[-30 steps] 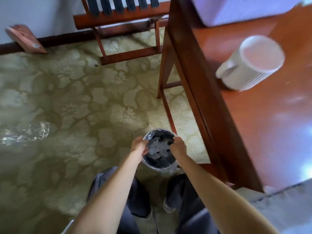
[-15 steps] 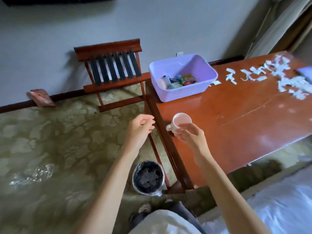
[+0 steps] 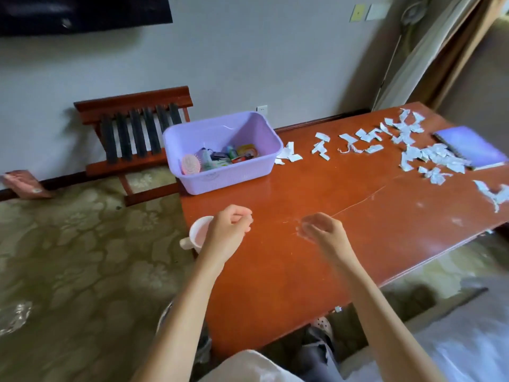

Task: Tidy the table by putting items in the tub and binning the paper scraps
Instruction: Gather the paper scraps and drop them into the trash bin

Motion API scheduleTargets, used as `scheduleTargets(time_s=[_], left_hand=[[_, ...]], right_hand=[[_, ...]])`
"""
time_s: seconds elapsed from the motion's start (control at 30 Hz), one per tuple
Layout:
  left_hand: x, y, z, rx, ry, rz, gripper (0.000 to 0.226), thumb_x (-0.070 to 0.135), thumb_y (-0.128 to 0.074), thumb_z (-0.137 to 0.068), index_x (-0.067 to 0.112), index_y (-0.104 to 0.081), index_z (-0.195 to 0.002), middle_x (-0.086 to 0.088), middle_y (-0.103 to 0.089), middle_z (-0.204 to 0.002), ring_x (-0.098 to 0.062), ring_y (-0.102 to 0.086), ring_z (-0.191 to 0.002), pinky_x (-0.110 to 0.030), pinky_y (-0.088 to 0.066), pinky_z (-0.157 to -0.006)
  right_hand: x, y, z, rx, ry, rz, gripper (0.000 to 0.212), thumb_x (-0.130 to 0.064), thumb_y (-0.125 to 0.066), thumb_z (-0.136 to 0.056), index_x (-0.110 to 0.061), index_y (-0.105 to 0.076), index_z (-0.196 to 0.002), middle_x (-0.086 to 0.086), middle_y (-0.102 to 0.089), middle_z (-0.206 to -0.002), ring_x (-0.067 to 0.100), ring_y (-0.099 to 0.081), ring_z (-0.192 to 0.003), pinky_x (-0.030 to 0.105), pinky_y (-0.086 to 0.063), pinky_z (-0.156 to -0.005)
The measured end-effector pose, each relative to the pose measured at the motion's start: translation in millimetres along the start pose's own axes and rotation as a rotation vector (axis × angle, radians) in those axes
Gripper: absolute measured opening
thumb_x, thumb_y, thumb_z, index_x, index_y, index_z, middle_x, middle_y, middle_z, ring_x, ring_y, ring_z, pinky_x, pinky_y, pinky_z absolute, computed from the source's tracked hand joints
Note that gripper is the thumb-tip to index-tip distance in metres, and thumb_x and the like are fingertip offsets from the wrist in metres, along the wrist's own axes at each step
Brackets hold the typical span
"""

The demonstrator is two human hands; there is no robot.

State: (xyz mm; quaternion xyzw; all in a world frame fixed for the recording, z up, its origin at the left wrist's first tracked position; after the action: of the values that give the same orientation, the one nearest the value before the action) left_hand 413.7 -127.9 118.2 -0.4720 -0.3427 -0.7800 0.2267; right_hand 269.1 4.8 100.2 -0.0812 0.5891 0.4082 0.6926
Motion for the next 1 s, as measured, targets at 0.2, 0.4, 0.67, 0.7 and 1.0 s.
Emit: scheduleTargets(time_s=[0.2,0.4,0.67,0.7,1.0], left_hand=[[48.3,-158.6,-33.3,-0.056,0.147,0.043,0.012,0.017,-0.048,-0.094,0.018,-0.06,-0.097,-0.003,-0.066,-0.101,-0.017,-0.064,-0.093,-0.033,-0.051,-0.09],[86.9,-241.5,-80.1,-0.003,0.218,-0.067,0.017,0.016,-0.051,-0.09,0.014,-0.064,-0.1,-0.007,-0.066,-0.102,-0.022,-0.062,-0.095,-0.033,-0.052,-0.089],[101.2,-227.2,-214.6,0.145,0.219,-0.369,0.049,0.027,-0.054,-0.091,0.011,-0.042,-0.136,-0.012,-0.045,-0.141,-0.028,-0.046,-0.128,-0.038,-0.042,-0.104],[98.2,-222.7,-232.5,0.149,0.225,-0.404,0.053,0.028,-0.056,-0.089,0.012,-0.04,-0.137,-0.013,-0.045,-0.141,-0.029,-0.048,-0.126,-0.04,-0.043,-0.103],[76.3,-212.7,-362.4,0.054,0.395,-0.68,0.102,0.048,-0.071,-0.075,0.028,-0.005,-0.149,-0.013,-0.002,-0.152,-0.035,-0.01,-0.142,-0.047,-0.034,-0.109]], right_hand=[[45.7,120.1,-90.7,-0.14,-0.024,0.273,0.014,-0.005,-0.056,-0.088,-0.013,-0.067,-0.088,0.012,-0.071,-0.089,0.025,-0.066,-0.084,0.039,-0.053,-0.083],[63.2,172.6,-174.3,-0.235,-0.075,0.457,0.025,-0.007,-0.05,-0.086,-0.006,-0.067,-0.104,0.016,-0.069,-0.101,0.028,-0.063,-0.092,0.026,-0.044,-0.064],[42.6,157.1,-286.0,-0.371,0.062,0.599,0.043,-0.005,-0.053,-0.087,-0.017,-0.053,-0.129,0.013,-0.056,-0.131,0.028,-0.061,-0.108,0.028,-0.053,-0.072],[39.7,155.0,-298.9,-0.373,0.073,0.618,0.045,-0.007,-0.054,-0.088,-0.018,-0.05,-0.131,0.013,-0.054,-0.132,0.029,-0.061,-0.108,0.022,-0.05,-0.063],[-1.4,97.1,-410.4,-0.466,0.163,0.793,0.065,-0.006,-0.058,-0.084,-0.021,-0.034,-0.142,0.015,-0.035,-0.139,0.033,-0.053,-0.116,0.031,-0.048,-0.085]])
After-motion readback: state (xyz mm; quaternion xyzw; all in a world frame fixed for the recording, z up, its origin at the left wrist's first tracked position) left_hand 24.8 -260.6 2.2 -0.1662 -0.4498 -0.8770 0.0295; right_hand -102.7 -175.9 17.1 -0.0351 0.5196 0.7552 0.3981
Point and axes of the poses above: each hand's wrist, its own z-axis away from the middle knuckle, its own y-axis out of the back of the hand, x = y × z, the point moved 2 cm from there along -z, towards the middle knuckle
